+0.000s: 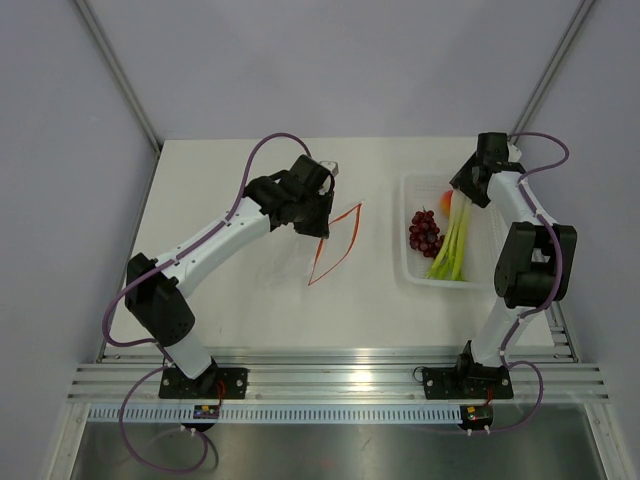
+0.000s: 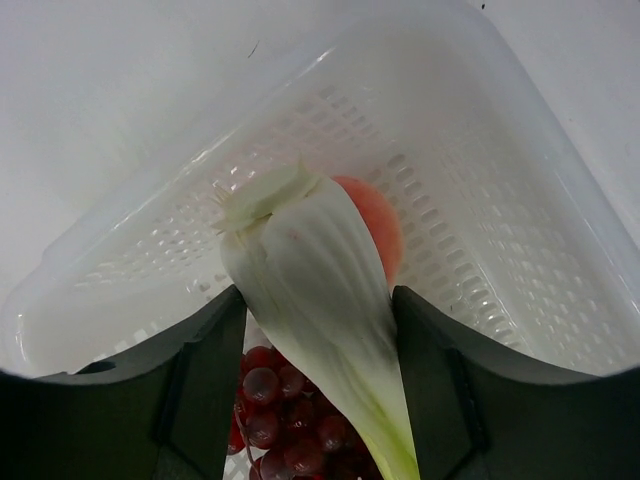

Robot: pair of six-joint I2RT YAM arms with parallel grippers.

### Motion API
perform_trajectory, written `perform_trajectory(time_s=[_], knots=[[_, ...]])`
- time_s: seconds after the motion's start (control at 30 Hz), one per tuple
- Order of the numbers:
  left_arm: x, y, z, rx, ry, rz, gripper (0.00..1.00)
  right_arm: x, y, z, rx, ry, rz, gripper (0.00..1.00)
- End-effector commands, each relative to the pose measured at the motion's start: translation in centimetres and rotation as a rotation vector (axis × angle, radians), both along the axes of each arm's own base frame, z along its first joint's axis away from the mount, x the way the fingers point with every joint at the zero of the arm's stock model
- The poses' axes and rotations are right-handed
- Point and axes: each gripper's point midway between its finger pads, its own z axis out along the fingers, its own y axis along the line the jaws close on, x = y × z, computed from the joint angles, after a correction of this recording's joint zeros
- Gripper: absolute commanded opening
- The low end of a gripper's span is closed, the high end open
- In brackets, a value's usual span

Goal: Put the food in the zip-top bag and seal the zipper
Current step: Pick up the fake vegetable from the bin.

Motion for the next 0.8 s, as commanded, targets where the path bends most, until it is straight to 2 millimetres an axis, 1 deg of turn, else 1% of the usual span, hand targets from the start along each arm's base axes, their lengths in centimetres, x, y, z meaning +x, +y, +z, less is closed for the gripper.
perform_trajectory(time_s=[0.0,0.1,0.13,0.17,0.23,0.33,0.4,0.5,0.53,0.57,0.6,0.63,0.67,0.7,0.73,0.77], knots=[[0.6,-0.6,2.7,-0.052,-0.073,-0.012,0.0,1.3,-0.2,1.5,-0.034,-0.048,0.029,0.66],[0.4,-0.7,2.4,-0.054,-0.063,-0.012,0.0,1.2,-0.4,1.0,-0.053,-0.019,0.053,0.74],[0.4,-0.7,2.4,-0.054,-0.063,-0.014,0.0,1.0,-0.5,0.5,-0.066,0.007,0.062,0.76],[0.4,-0.7,2.4,-0.053,-0.06,-0.015,0.0,0.9,-0.6,0.2,-0.074,0.016,0.067,0.79],[0.4,-0.7,2.4,-0.054,-0.061,-0.015,0.0,0.7,-0.9,-0.3,-0.094,0.044,0.075,0.83],[0.5,-0.8,2.3,-0.053,-0.061,-0.013,0.0,0.4,-1.2,-0.9,-0.114,0.071,0.089,0.83],[0.5,-0.9,2.3,-0.056,-0.059,-0.014,0.0,0.5,-1.1,-1.0,-0.119,0.076,0.106,0.82],[0.6,-1.0,2.2,-0.056,-0.055,-0.012,0.0,0.1,-1.3,-1.2,-0.129,0.088,0.103,0.71],[0.6,-1.0,2.2,-0.056,-0.053,-0.013,0.0,0.1,-1.4,-0.5,-0.137,0.071,0.095,0.66],[0.6,-1.0,2.2,-0.056,-0.053,-0.013,0.0,0.0,-1.5,-0.1,-0.141,0.06,0.089,0.55],[0.6,-1.0,2.2,-0.057,-0.052,-0.014,0.0,-0.1,-1.5,0.3,-0.143,0.052,0.089,0.5],[0.6,-1.1,2.2,-0.058,-0.05,-0.014,0.0,-0.3,-1.6,1.3,-0.153,0.035,0.079,0.43],[0.6,-1.0,2.1,-0.057,-0.05,-0.013,0.0,-0.5,-1.9,1.9,-0.163,0.028,0.07,0.29],[0.6,-1.1,2.3,-0.062,-0.051,-0.016,0.0,-1.0,-2.2,2.4,-0.176,0.028,0.054,0.22],[0.5,-1.2,2.5,-0.067,-0.049,-0.02,0.0,-1.5,-2.8,4.0,-0.2,0.001,0.018,0.17],[0.3,-1.2,2.7,-0.071,-0.045,-0.022,0.0,-1.9,-3.0,4.7,-0.212,-0.01,0.005,0.15]])
